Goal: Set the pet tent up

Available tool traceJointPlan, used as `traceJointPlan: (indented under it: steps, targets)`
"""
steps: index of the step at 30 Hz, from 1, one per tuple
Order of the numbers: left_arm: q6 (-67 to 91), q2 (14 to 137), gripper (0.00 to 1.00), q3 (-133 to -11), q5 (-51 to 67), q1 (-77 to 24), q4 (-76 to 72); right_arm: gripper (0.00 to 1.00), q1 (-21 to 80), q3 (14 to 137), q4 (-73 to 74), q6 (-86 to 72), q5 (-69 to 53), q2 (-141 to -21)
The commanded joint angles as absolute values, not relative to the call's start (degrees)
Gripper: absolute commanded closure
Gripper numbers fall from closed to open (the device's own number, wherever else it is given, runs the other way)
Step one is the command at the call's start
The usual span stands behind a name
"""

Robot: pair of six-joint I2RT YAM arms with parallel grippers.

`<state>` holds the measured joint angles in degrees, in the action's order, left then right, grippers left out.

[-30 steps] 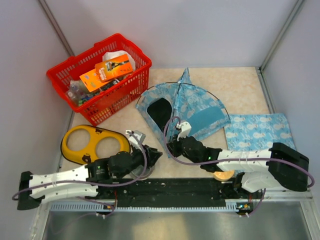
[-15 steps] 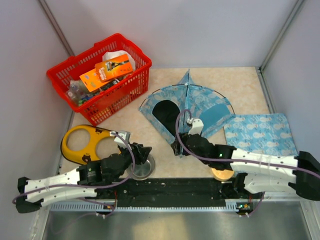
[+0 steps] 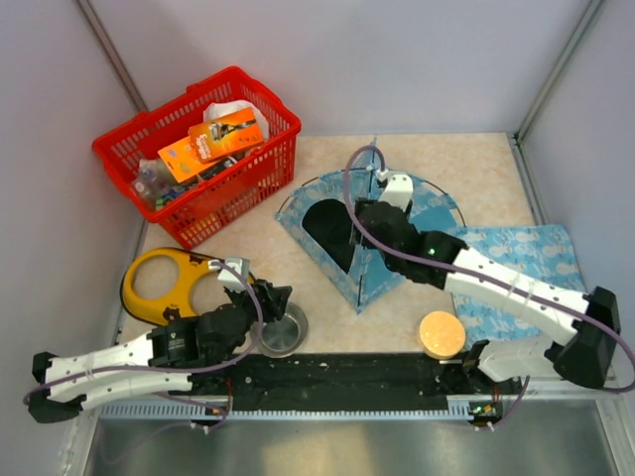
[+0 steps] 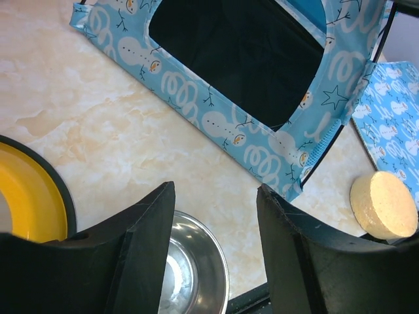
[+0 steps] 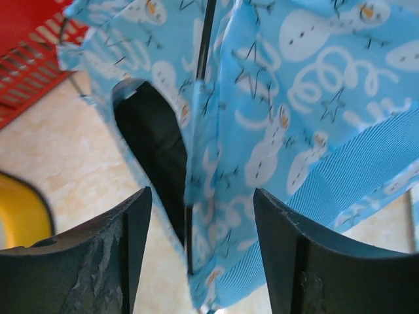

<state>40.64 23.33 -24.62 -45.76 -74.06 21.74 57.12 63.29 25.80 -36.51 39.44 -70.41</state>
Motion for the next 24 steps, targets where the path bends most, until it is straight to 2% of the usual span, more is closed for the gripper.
traceJointPlan:
  steps: [1,3,6,7,11,16,19,24]
  targets:
    - [41.5,22.8,0.41,-27.3,-46.8,-74.3,23.1,0.39,52.0,70.7,27.9,-30.2,40.7,-77.8]
    - [41.9,22.8,0.41,-27.3,-47.1,-74.3,23.7,0.49,50.6,73.0,27.7,-28.0,41.1,-81.2]
    - [42.2,22.7,0.41,-27.4,-47.4,-74.3,24.3,0.95,50.1,76.1,26.6,-23.7,42.7,-83.5]
    - [42.4,22.6,0.41,-27.4,-47.4,-74.3,24.6,1.0,50.0,77.1,25.8,-21.7,43.2,-83.3]
    - [42.5,22.4,0.4,-27.4,-47.5,-74.3,25.0,1.0,48.5,80.3,19.6,-8.7,43.1,-82.0]
    - [42.2,22.4,0.4,-27.5,-47.6,-74.3,24.9,1.0,37.6,82.5,14.9,5.7,27.8,-81.5]
    - [42.3,22.5,0.39,-27.2,-47.6,-74.3,24.8,1.0,31.0,78.0,7.5,14.4,20.8,-80.4]
    - [42.5,22.6,0.39,-26.9,-47.8,-74.3,24.7,1.0,21.5,75.0,2.6,18.4,8.0,-81.4]
